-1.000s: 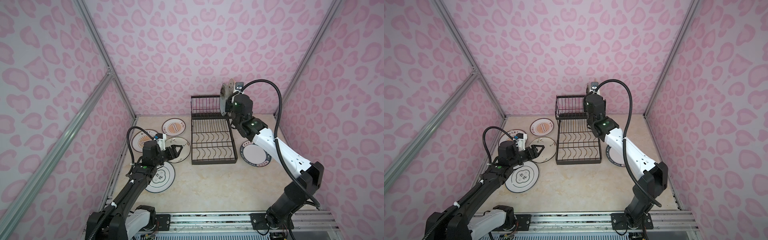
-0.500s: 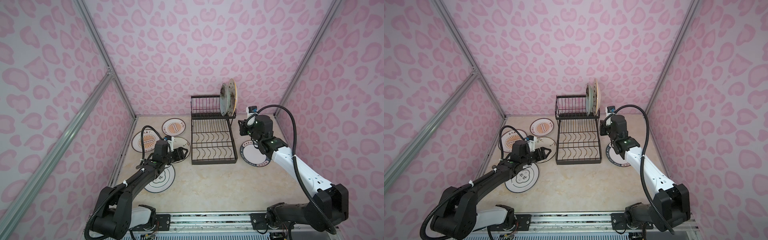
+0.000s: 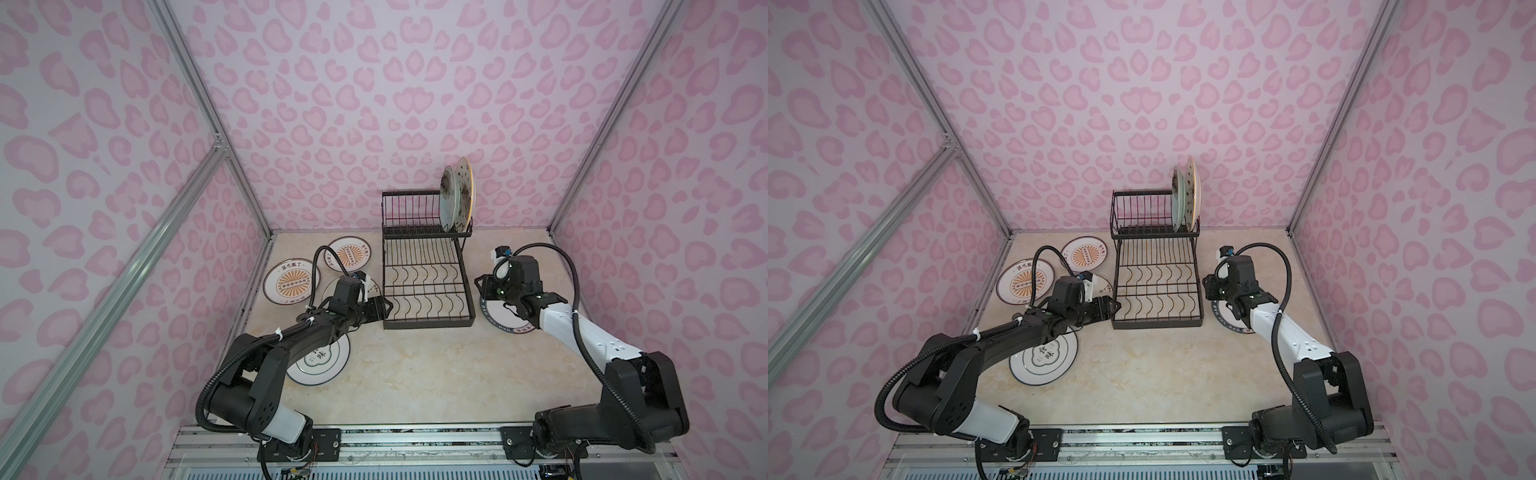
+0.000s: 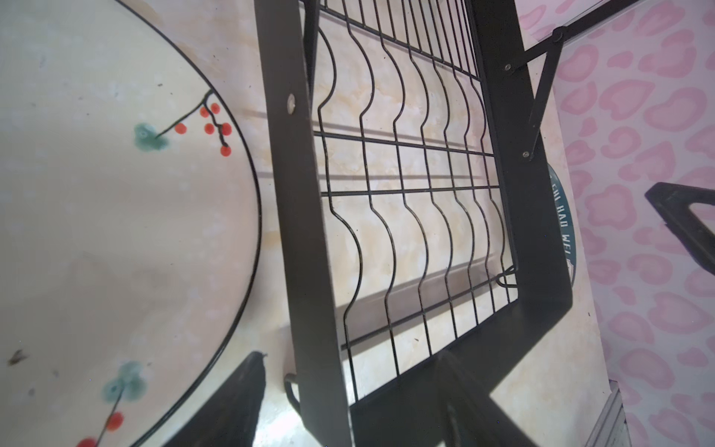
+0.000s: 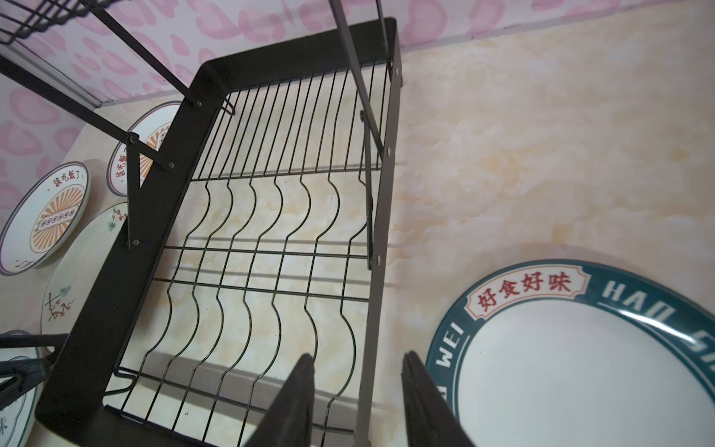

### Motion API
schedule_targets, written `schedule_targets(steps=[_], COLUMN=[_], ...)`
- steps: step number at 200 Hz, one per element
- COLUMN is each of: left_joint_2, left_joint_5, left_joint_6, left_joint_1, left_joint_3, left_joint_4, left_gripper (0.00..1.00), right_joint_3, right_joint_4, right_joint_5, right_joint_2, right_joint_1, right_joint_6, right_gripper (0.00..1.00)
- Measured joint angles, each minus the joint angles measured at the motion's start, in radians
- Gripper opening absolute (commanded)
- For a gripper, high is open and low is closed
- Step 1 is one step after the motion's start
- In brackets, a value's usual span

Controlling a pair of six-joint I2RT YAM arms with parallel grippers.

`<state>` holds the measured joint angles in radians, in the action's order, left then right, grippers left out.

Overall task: Load the plates into the dish rack
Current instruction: 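Open the right gripper and withdraw it from the rack, then move the right gripper down to the green-rimmed HAO SHI HAO WEI plate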

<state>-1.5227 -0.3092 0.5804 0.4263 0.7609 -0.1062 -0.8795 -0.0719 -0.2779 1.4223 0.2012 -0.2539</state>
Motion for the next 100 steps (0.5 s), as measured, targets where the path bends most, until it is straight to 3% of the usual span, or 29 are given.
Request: schedule_targets(steps=[100], left_joint_2=[-0.038], left_joint_5=[0.03], left_joint_6=[0.008], left_joint_1=[0.068], left_joint_3=[0.046], left_joint_4=[0.009], left_gripper=[0.71], right_joint_3=[-0.05], right_joint_4=[-0.031], right_joint_5=[-0.056], right_joint_2=[0.103], right_joint_1=[0.005], right_joint_6=[-0.023], right_gripper=[0.38])
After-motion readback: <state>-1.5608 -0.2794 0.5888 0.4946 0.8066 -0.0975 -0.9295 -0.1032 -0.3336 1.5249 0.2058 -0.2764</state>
